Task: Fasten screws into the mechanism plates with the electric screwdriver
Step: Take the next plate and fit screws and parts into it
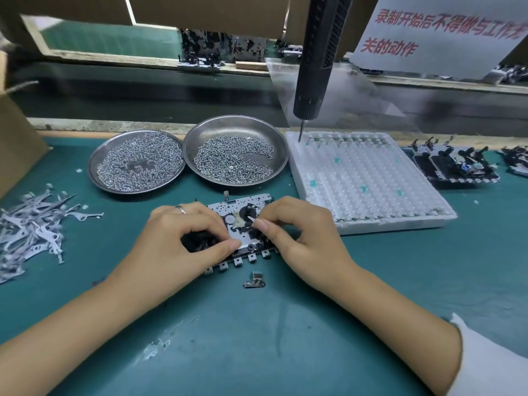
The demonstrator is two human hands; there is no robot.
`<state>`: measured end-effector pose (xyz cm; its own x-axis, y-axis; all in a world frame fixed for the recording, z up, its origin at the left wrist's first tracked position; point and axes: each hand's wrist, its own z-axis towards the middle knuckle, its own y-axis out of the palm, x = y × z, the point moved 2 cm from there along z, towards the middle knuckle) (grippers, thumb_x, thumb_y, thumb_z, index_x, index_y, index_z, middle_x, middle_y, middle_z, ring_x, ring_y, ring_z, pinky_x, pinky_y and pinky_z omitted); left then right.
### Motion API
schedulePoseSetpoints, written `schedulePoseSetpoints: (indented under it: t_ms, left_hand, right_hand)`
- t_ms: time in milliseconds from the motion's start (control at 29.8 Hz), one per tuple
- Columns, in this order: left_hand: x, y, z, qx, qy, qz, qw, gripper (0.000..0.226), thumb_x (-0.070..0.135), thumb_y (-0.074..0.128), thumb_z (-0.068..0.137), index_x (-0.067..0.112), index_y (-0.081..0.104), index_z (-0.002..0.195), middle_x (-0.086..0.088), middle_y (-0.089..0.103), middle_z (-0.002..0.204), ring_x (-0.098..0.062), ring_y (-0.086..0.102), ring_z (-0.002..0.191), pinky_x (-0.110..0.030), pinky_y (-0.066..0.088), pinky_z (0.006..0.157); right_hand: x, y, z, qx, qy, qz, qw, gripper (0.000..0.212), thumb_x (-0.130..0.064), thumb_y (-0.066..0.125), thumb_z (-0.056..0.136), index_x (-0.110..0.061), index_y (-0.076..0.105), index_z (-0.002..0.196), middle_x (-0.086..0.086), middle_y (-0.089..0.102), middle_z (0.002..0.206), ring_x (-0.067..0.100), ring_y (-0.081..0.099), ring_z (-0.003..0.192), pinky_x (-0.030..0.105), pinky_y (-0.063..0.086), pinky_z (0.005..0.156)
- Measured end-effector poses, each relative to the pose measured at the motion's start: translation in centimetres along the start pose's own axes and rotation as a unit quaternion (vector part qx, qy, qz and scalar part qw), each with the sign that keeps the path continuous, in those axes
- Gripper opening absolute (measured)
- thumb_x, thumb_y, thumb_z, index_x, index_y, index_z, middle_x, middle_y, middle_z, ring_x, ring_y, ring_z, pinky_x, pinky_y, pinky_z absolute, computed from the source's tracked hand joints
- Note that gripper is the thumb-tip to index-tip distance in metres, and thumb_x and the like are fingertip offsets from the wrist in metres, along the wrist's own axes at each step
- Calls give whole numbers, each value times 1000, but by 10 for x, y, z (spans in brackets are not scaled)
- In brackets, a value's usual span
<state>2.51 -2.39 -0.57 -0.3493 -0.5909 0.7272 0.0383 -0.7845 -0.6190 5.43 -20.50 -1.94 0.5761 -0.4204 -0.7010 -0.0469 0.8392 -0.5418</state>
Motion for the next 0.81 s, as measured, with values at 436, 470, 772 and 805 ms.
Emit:
schedulePoseSetpoints:
  t_ms: [436, 470, 772, 805]
  left_hand:
    - [13, 2, -13, 32, 255, 207, 944, 29, 45, 66, 82, 19, 70, 74, 11, 60, 69, -17, 53, 66, -39, 32, 68]
    - [13, 5, -15, 15, 266, 238, 934, 32, 50, 66, 82, 19, 70, 74, 12, 58, 68, -17, 52, 67, -37, 31, 68]
    - [3, 14, -18, -30, 269, 268, 925, 33, 50, 56, 87, 24, 71, 72, 11, 53, 67, -15, 47, 72, -32, 24, 76]
    - [3, 15, -18, -29, 275, 266, 924, 33, 46, 55, 89, 24, 70, 70, 11, 52, 66, -16, 48, 71, -32, 25, 74]
  right_hand:
    - [-10, -21, 8, -10, -42, 41, 998, 15, -9, 62, 86, 1, 68, 76, 8, 60, 71, 16, 54, 62, 20, 42, 56]
    - [-12, -24, 8, -29, -46, 41, 998, 14, -9, 62, 85, 0, 67, 75, 6, 59, 69, 13, 52, 59, 18, 39, 55]
    - [-23, -20, -2, -219, -97, -71, 968, 9, -13, 74, 78, -8, 72, 86, 3, 65, 79, 16, 58, 70, 29, 47, 64]
    - [-24, -19, -3, -234, -99, -86, 963, 12, -14, 75, 78, -9, 72, 89, 2, 66, 83, 18, 60, 75, 32, 49, 67]
